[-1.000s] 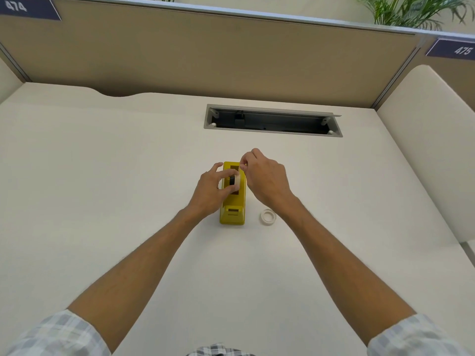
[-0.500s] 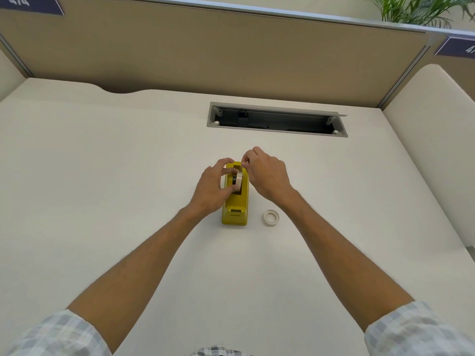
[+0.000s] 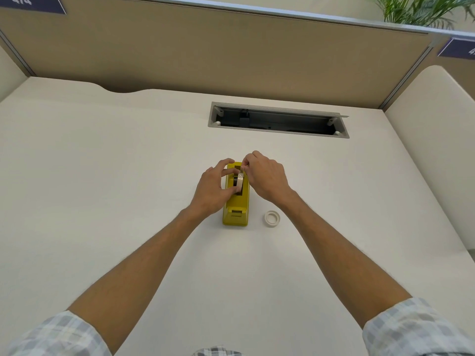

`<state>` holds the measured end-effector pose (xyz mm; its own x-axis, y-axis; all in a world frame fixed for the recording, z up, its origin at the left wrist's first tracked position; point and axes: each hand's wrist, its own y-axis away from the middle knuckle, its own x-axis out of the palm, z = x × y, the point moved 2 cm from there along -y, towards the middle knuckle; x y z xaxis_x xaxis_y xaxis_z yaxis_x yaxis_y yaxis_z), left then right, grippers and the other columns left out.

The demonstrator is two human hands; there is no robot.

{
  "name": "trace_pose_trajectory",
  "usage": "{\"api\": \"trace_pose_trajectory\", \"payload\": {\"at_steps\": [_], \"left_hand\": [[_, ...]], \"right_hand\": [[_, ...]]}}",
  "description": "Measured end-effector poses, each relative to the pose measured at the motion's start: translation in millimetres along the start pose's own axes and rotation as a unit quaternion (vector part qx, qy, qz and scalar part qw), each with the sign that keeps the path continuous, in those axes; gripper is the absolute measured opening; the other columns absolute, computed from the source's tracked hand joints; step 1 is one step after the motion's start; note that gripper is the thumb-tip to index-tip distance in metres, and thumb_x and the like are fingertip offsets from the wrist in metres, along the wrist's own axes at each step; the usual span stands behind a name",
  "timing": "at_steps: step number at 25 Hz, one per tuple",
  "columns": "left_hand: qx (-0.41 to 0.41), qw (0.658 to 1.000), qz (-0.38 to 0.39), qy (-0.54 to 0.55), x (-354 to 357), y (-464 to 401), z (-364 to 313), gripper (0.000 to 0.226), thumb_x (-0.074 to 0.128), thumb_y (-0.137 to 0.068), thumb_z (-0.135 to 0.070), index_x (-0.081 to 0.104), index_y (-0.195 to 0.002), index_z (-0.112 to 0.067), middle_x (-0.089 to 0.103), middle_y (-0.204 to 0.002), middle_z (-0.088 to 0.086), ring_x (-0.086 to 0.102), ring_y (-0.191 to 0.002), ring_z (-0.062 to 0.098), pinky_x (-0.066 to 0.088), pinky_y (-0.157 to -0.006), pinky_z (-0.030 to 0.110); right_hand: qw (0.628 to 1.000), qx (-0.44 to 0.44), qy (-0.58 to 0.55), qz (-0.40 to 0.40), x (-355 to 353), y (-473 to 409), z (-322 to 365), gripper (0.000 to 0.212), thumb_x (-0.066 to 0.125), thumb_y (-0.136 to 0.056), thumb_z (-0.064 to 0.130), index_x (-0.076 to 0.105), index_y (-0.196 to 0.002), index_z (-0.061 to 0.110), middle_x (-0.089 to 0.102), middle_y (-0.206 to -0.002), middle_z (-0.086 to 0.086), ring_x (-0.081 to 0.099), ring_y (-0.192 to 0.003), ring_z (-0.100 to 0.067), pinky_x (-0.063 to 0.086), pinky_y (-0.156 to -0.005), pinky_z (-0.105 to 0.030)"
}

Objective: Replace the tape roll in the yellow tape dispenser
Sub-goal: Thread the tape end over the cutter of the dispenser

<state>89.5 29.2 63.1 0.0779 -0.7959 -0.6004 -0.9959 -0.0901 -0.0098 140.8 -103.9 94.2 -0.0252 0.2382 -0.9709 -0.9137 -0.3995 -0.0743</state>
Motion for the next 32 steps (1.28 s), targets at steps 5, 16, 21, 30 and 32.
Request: {"api": "trace_pose_trajectory", "payload": {"at_steps": [5, 16, 21, 30, 32], "left_hand": [[0.007, 1.0, 0.005, -0.007, 0, -2, 1, 0.064, 0.075, -0.079, -0.026, 0.043, -0.135, -0.027, 0.065, -0.126, -0.005, 0.052, -0.121, 0.021, 0.041, -0.103, 0.041], [0.014, 0.994, 0.068, -0.087, -4, -5, -4, 0.04, 0.059, -0.091, -0.037, 0.055, -0.129, -0.026, 0.034, -0.153, 0.001, 0.03, -0.14, 0.028, 0.009, -0.118, 0.046], [0.005, 0.995, 0.062, -0.072, -6, -3, -7, 0.038, 0.062, -0.089, -0.035, 0.058, -0.126, -0.027, 0.035, -0.153, 0.0, 0.029, -0.14, 0.03, 0.012, -0.118, 0.046], [0.005, 0.999, 0.026, -0.027, -7, -2, -4, 0.037, 0.071, -0.083, -0.029, 0.066, -0.12, -0.024, 0.049, -0.144, -0.001, 0.041, -0.13, 0.028, 0.028, -0.107, 0.037], [0.011, 1.0, 0.017, -0.011, -7, -1, -3, 0.039, 0.073, -0.082, -0.027, 0.066, -0.119, -0.023, 0.056, -0.137, -0.001, 0.048, -0.123, 0.024, 0.029, -0.101, 0.029]], "right_hand": [[1.0, -0.003, 0.003, -0.002, -3, 0, 1, 0.021, 0.049, -0.1, 0.026, 0.059, -0.114, 0.014, 0.06, -0.114, -0.003, 0.062, -0.083, -0.018, 0.053, -0.068, -0.029], [0.998, -0.055, 0.039, -0.012, -20, 9, 9, 0.02, 0.054, -0.098, 0.023, 0.055, -0.116, 0.014, 0.057, -0.115, -0.004, 0.061, -0.079, -0.019, 0.052, -0.066, -0.028], [0.998, -0.044, 0.033, -0.004, -20, 1, 7, 0.022, 0.053, -0.098, 0.024, 0.057, -0.117, 0.014, 0.058, -0.117, -0.004, 0.06, -0.082, -0.018, 0.047, -0.065, -0.025], [1.0, -0.018, 0.01, 0.018, -2, -10, 1, 0.019, 0.05, -0.099, 0.024, 0.058, -0.113, 0.013, 0.06, -0.113, -0.004, 0.061, -0.082, -0.019, 0.052, -0.068, -0.031], [1.0, -0.014, 0.002, 0.019, 0, -11, 1, 0.02, 0.05, -0.099, 0.025, 0.059, -0.113, 0.014, 0.06, -0.112, -0.003, 0.06, -0.083, -0.019, 0.05, -0.066, -0.03]]}}
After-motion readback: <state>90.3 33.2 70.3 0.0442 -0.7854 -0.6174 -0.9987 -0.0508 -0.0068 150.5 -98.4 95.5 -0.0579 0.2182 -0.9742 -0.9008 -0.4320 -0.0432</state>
